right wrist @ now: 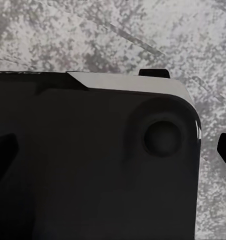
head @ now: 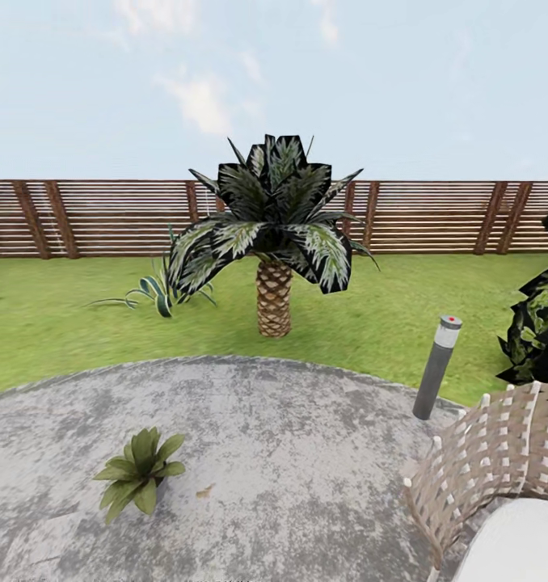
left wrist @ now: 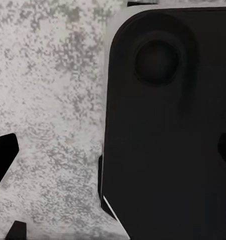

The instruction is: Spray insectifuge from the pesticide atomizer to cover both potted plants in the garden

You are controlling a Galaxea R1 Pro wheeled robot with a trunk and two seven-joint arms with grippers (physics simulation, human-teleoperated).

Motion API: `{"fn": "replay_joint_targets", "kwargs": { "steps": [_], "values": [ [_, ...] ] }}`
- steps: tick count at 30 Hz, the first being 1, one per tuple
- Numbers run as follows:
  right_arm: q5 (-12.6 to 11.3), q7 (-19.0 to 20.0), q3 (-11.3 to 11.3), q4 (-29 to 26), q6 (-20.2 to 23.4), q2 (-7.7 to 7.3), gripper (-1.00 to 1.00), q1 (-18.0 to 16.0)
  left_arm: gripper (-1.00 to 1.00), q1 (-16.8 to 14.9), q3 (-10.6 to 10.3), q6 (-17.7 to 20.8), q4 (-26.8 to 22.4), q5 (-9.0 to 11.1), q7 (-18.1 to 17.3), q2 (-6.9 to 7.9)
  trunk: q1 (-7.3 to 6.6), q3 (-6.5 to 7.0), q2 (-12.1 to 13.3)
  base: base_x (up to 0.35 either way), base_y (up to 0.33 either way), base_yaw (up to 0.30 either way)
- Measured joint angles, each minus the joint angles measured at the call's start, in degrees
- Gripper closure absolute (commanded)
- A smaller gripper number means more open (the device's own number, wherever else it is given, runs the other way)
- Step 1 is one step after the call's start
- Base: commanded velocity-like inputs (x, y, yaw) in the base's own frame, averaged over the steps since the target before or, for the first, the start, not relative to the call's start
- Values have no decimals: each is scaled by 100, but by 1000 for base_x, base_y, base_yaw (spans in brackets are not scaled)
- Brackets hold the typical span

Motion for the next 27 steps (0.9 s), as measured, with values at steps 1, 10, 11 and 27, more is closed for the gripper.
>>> {"fn": "replay_joint_targets", "kwargs": {
  "steps": [1,10,11,27],
  "values": [
    [0,0,0,-1,0,-2,-100,0,-100,0,12,-53,1,0,40,3,0,-3,0,0,0,274],
    [-6,0,-8,1,6,-86,-100,0,-100,8,38,-428,3,0,112,-2,0,-34,0,0,0,274],
    [-7,0,-8,1,4,-89,-100,0,-100,8,39,-434,5,0,113,-2,0,-38,0,0,0,274],
    [-4,0,-10,2,9,-95,-100,0,-100,8,31,-447,3,0,113,-15,0,-100,0,0,0,274]
  ]
}}
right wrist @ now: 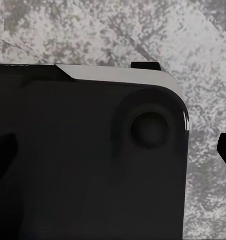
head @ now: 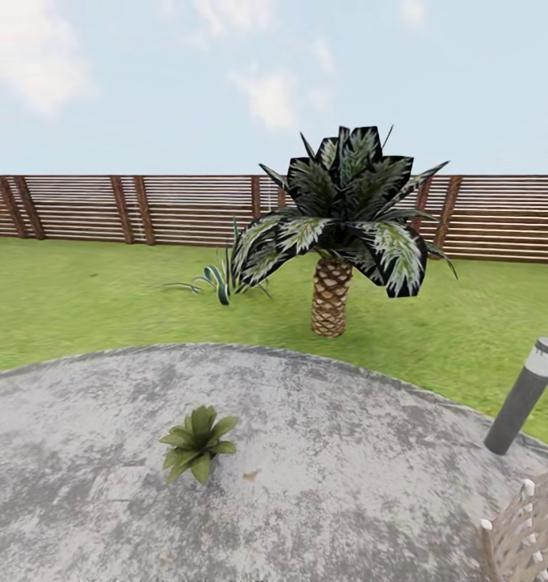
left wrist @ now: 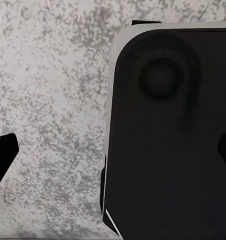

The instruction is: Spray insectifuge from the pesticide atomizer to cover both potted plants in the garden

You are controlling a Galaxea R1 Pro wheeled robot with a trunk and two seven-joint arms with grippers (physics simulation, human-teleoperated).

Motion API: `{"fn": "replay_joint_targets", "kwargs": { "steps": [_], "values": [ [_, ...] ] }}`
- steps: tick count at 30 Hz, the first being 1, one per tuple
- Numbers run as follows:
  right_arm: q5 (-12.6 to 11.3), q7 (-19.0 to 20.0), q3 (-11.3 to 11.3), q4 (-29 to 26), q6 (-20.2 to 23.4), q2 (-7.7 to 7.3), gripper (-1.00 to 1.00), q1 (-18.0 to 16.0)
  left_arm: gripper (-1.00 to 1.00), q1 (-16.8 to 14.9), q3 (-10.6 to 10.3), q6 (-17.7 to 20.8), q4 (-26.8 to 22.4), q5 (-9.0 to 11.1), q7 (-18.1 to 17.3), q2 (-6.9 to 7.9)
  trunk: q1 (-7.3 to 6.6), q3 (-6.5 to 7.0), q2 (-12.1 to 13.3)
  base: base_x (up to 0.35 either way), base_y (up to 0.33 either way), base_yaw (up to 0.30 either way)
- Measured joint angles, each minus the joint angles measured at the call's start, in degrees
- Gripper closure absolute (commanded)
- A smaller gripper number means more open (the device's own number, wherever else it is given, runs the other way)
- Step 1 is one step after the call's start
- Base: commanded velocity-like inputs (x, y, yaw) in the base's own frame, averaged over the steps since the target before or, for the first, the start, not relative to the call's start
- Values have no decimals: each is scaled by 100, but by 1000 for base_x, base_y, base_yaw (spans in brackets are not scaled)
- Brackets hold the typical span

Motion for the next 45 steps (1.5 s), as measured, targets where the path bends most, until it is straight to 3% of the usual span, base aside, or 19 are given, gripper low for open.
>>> {"fn": "replay_joint_targets", "kwargs": {
  "steps": [45],
  "values": [
    [4,0,14,0,0,0,-100,0,-100,0,2,-14,0,0,-26,6,0,-179,0,0,0,274]
  ]
}}
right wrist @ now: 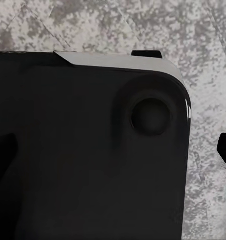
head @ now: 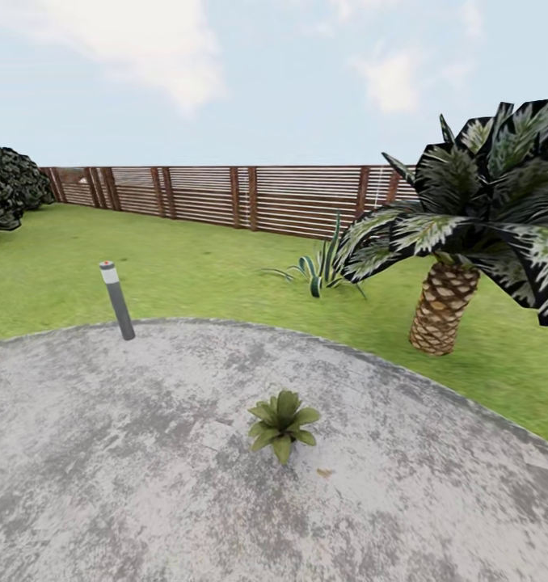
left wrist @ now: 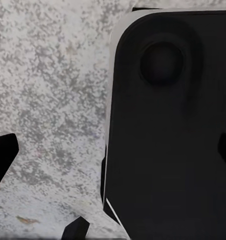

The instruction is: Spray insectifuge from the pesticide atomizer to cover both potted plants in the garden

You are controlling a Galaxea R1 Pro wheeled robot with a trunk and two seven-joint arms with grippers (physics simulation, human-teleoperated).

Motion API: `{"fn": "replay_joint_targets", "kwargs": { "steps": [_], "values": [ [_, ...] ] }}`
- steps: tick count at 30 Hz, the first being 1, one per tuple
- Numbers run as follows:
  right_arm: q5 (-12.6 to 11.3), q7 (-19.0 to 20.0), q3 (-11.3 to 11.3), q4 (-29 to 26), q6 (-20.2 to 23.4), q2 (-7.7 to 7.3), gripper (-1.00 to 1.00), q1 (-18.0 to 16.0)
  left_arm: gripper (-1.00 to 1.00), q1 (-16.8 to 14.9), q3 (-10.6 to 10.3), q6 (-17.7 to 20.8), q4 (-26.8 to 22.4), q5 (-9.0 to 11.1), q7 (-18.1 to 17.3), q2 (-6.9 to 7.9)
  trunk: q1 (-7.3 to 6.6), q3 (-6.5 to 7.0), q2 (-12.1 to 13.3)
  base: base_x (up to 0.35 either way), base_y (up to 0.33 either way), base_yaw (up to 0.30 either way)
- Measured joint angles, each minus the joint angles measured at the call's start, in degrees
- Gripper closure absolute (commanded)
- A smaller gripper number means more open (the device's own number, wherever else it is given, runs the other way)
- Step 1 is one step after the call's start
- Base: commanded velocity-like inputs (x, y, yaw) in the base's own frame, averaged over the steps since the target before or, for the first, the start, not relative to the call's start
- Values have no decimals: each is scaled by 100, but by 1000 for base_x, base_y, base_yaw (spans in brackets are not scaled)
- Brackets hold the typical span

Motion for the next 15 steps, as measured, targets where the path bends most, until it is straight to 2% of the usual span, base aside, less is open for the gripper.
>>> {"fn": "replay_joint_targets", "kwargs": {
  "steps": [15],
  "values": [
    [0,1,-1,0,6,0,-100,0,-100,0,-8,0,0,0,-1,-1,0,-60,0,0,0,274]
  ]
}}
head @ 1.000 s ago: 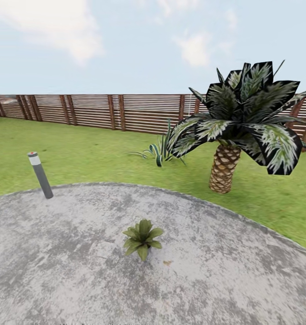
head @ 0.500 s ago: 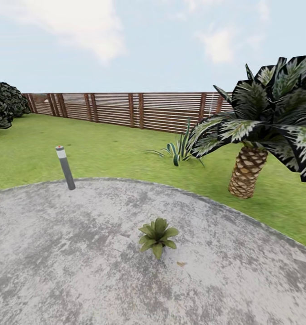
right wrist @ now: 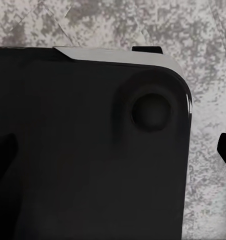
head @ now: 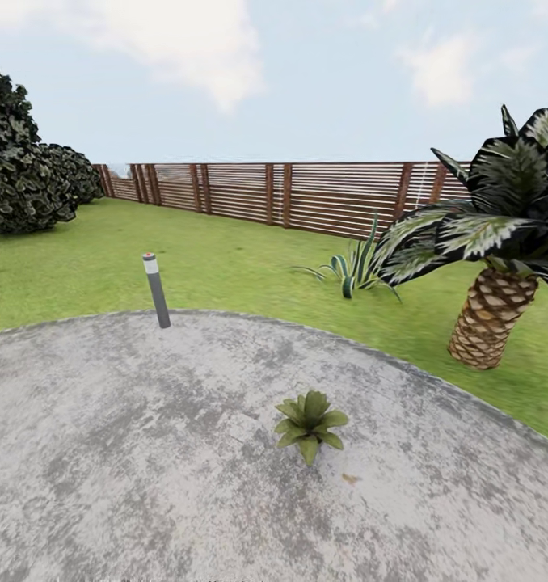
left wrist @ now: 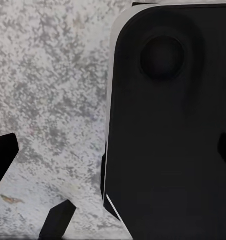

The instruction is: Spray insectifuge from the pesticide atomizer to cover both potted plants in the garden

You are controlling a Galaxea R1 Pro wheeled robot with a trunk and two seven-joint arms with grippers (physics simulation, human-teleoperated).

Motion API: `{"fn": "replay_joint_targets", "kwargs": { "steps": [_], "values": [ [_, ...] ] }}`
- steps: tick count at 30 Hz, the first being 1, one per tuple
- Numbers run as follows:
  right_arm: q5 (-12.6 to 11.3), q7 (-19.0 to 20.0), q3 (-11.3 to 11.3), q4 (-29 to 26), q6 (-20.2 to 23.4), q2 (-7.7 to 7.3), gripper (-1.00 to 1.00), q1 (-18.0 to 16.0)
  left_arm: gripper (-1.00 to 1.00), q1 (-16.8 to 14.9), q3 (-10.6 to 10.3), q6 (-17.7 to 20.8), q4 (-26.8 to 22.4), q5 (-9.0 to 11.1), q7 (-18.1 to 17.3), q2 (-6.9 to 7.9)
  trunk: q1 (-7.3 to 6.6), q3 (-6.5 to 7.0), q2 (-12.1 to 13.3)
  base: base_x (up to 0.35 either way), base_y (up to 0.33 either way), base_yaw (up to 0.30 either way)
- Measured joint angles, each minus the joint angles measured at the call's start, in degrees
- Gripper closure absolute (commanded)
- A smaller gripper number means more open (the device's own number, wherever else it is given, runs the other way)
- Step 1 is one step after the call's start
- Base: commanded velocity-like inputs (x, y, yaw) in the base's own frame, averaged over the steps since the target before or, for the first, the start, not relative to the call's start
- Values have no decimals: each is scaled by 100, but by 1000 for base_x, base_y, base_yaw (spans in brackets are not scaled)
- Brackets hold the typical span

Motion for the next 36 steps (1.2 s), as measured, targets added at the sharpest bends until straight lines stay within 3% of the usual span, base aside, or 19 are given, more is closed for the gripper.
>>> {"fn": "replay_joint_targets", "kwargs": {
  "steps": [18,24,26,31,32,36],
  "values": [
    [-8,-1,-12,-5,-9,-9,-100,0,-100,-13,-4,-7,-15,0,6,16,0,-70,0,0,0,273],
    [-1,2,-12,-106,-5,-154,-100,-4,-100,-54,0,3,-235,-10,10,72,0,-85,0,0,0,273],
    [5,0,-6,-368,-1,-186,-100,-3,-100,-64,5,5,-389,-5,12,119,0,-90,0,0,0,273],
    [11,6,-3,-1714,7,-210,-100,-9,-100,-115,4,-3,-1211,4,17,175,0,-104,0,0,0,273],
    [10,12,-2,-2116,-2,-206,-100,-13,-100,-260,10,-4,-1479,9,15,176,0,-107,0,0,0,273],
    [6,18,-3,-2858,-8,-199,-100,-42,-100,-810,0,-10,-1607,4,-9,120,0,-121,1,0,0,273]
  ]
}}
